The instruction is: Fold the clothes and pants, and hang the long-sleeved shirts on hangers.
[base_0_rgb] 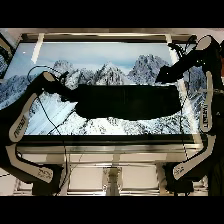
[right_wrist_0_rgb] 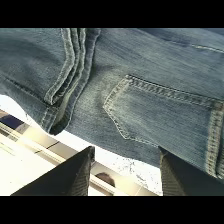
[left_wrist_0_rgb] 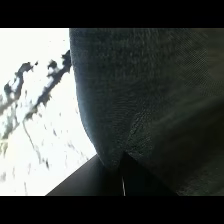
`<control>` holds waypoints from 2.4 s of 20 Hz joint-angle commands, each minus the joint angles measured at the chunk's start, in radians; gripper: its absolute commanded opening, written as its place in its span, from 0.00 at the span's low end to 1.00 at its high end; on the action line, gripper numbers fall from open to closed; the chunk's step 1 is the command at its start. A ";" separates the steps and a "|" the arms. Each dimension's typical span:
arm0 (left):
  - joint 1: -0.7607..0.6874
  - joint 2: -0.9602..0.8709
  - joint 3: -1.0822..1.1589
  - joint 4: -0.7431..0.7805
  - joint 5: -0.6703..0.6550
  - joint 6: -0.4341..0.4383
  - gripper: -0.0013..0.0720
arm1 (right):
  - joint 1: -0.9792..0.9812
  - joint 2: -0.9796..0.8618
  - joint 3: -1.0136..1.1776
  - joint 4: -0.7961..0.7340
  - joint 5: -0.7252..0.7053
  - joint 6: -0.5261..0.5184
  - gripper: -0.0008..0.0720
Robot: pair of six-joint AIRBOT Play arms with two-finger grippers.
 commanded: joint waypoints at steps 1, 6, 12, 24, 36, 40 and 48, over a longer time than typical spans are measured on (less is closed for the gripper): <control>0.066 0.123 0.023 0.169 -0.100 -0.067 0.05 | 0.010 0.000 0.000 0.002 0.001 0.012 0.61; 0.198 0.220 0.214 0.245 -0.391 -0.104 0.05 | 0.056 0.000 0.000 -0.001 -0.020 0.011 0.61; 0.208 0.219 0.365 0.303 -0.553 -0.104 0.05 | 0.073 0.000 0.000 -0.005 -0.016 0.011 0.61; 0.124 0.219 0.371 0.296 -0.528 -0.105 0.05 | 0.073 0.000 0.000 -0.007 -0.021 0.011 0.61; -0.099 0.216 0.378 0.080 -0.271 -0.130 0.05 | 0.073 0.000 0.000 -0.006 -0.040 0.012 0.61; -0.166 0.160 0.379 -0.050 -0.198 -0.129 0.05 | 0.073 0.000 0.000 -0.006 -0.039 0.012 0.61; -0.426 -0.026 0.380 -0.296 0.117 0.005 0.05 | 0.073 0.000 0.000 -0.007 -0.068 0.012 0.61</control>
